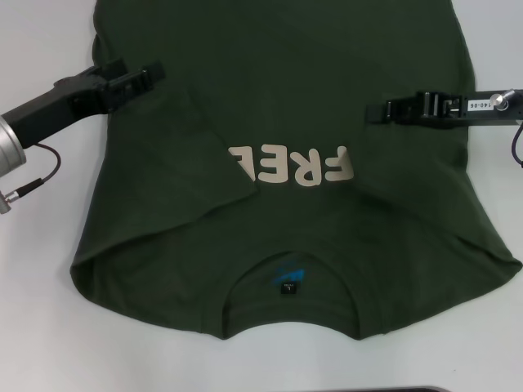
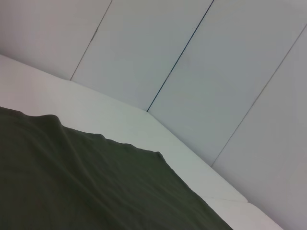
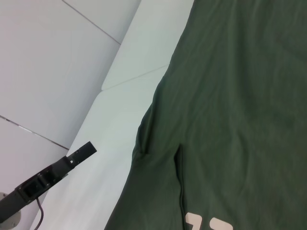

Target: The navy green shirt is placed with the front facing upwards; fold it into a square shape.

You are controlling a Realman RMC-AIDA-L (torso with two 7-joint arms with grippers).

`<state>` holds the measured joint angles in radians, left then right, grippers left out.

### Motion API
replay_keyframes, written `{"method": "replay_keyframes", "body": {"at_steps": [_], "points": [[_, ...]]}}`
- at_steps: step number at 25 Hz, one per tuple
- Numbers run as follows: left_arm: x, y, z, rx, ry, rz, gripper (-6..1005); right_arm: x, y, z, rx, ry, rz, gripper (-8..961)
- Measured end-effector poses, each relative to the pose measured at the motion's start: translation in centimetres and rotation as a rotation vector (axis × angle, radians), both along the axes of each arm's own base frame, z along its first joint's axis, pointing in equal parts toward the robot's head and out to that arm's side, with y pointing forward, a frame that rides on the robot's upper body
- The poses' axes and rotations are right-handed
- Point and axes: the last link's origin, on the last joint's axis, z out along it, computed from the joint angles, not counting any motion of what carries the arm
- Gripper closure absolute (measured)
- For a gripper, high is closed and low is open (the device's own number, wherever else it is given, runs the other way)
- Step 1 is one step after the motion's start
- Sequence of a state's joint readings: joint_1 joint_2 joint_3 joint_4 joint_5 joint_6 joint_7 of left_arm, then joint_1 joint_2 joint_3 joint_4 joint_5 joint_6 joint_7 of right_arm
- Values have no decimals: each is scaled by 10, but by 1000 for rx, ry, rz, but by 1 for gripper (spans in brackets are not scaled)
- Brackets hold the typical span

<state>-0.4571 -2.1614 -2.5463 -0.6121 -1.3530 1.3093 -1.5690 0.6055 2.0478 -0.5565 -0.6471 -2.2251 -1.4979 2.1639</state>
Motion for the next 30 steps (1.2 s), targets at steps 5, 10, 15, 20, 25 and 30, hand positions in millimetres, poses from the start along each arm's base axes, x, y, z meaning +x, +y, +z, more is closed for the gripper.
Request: {"method": "replay_keyframes", "body": {"at_steps": [5,10,15,20,25,30], "points": [[0,0,0,0,0,1,93,0,-2,-2,0,2,25,763],[0,0,0,3,-1,3,93,-2,-2,2,35,26,60,559],[0,-1,0,-1,-5,-3,94,1,-10,14,128,88,134,323],[2,-3,2,-6,-15,-21,94,12,-25,30,214,139,167,194],[9,-6,6,-11,-51,-64,94,19,-43,39,227,176,201,95],[15,-9,8,-30,-83,-95,94,29,-57,50,225,202,171,47]]}}
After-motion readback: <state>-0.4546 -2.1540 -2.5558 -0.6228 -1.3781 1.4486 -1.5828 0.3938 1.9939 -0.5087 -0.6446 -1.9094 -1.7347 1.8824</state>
